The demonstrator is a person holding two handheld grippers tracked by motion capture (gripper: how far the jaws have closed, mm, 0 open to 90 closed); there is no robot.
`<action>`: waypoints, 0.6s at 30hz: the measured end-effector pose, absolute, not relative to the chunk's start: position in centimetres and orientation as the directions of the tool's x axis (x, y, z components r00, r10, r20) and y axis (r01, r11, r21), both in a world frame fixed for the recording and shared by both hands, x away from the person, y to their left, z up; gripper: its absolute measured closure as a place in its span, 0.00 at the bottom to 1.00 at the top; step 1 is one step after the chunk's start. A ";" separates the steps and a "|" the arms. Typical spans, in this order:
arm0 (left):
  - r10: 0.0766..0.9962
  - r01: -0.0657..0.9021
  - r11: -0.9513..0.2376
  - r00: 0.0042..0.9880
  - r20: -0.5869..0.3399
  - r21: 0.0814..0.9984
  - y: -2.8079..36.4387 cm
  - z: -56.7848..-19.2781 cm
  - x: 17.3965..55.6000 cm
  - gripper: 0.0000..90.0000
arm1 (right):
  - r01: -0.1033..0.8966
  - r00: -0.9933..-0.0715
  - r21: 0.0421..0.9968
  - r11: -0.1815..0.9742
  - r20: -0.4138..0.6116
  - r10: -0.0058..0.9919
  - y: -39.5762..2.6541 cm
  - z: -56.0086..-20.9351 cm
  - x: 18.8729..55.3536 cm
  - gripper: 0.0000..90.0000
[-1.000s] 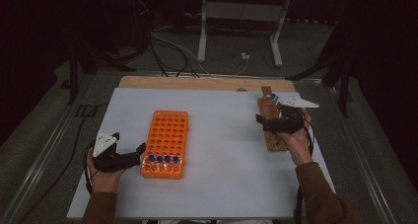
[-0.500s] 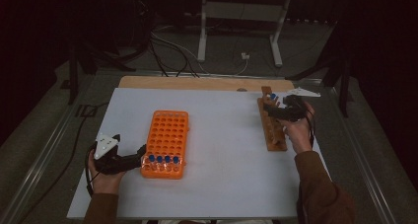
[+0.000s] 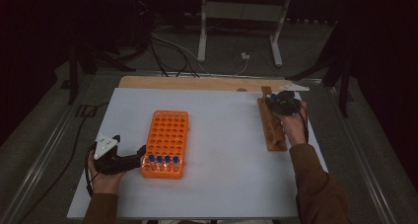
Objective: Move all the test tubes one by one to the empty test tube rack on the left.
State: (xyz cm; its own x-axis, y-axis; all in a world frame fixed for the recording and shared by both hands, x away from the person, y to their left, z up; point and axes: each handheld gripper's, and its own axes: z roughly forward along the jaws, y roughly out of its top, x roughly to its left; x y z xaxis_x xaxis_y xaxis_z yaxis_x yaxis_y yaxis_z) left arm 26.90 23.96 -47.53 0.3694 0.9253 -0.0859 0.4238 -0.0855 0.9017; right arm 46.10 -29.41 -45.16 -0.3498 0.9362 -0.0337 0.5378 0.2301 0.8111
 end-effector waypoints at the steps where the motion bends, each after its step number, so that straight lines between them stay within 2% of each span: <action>1: 0.926 0.422 -0.082 0.367 -0.088 0.903 24.0 -47.5 26.9 0.01 | 0.542 -0.345 0.808 0.230 -0.036 0.938 -29.4 -45.3 46.1 0.71; 7: 0.925 0.422 -0.079 0.369 -0.092 0.903 24.0 -47.5 26.9 0.01 | 0.538 -0.324 0.814 0.218 -0.038 0.945 -29.4 -45.4 46.5 0.83; 18: 0.925 0.426 -0.079 0.368 -0.093 0.901 24.0 -47.5 26.9 0.01 | 0.551 -0.334 0.808 0.210 -0.017 0.943 -29.7 -45.1 47.3 0.84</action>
State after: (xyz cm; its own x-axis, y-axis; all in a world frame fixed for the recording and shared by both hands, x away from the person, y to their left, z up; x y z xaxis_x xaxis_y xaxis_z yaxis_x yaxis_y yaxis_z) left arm 26.90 24.00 -47.53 0.3676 0.9254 -0.0928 0.4256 -0.0787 0.9015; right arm 47.28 -29.69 -45.06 -0.3338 0.9425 -0.0172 0.5511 0.2099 0.8076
